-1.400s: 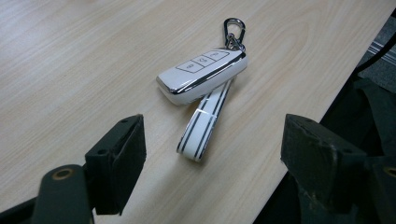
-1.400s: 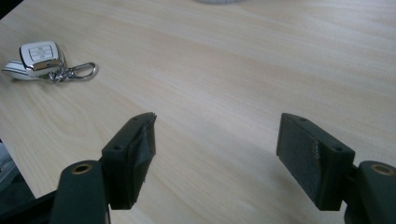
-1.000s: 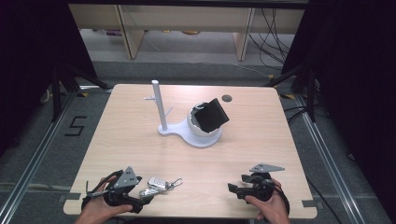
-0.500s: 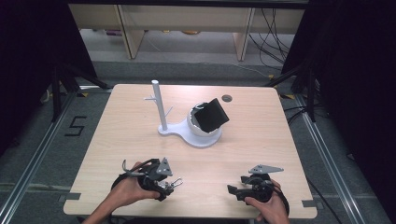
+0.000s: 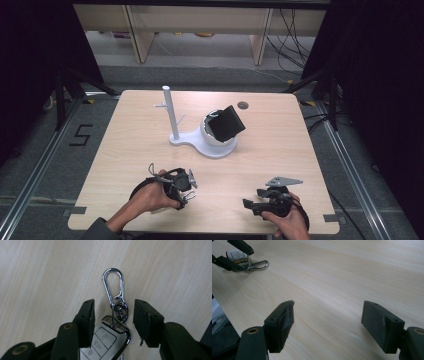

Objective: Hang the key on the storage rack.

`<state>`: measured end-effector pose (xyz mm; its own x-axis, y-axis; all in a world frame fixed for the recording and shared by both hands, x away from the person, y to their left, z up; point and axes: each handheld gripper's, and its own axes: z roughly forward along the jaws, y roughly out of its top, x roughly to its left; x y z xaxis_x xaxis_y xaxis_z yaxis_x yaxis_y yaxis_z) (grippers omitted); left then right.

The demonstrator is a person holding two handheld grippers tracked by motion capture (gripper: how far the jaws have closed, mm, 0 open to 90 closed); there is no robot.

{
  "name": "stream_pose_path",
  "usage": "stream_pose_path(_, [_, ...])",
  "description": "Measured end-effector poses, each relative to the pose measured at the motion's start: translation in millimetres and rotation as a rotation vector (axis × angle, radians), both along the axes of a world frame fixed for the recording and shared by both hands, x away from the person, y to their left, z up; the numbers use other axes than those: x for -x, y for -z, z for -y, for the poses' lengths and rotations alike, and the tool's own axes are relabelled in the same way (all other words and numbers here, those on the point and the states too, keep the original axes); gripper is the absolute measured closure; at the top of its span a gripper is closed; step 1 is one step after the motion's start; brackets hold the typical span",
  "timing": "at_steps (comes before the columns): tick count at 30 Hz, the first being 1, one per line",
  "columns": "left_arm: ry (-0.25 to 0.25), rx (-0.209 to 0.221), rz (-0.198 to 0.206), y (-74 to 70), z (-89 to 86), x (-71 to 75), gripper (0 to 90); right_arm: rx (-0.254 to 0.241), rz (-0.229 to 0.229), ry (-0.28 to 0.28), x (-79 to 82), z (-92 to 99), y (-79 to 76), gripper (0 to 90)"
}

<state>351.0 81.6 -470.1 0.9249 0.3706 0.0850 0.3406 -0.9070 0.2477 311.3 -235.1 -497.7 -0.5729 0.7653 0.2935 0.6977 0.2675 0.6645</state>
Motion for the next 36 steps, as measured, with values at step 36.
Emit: stream_pose_path(36, [0.080,-0.200,-0.096,8.1,34.7,-12.1,74.4,-0.026,-0.042,-0.002,1.4,-2.5,-0.3,27.2])
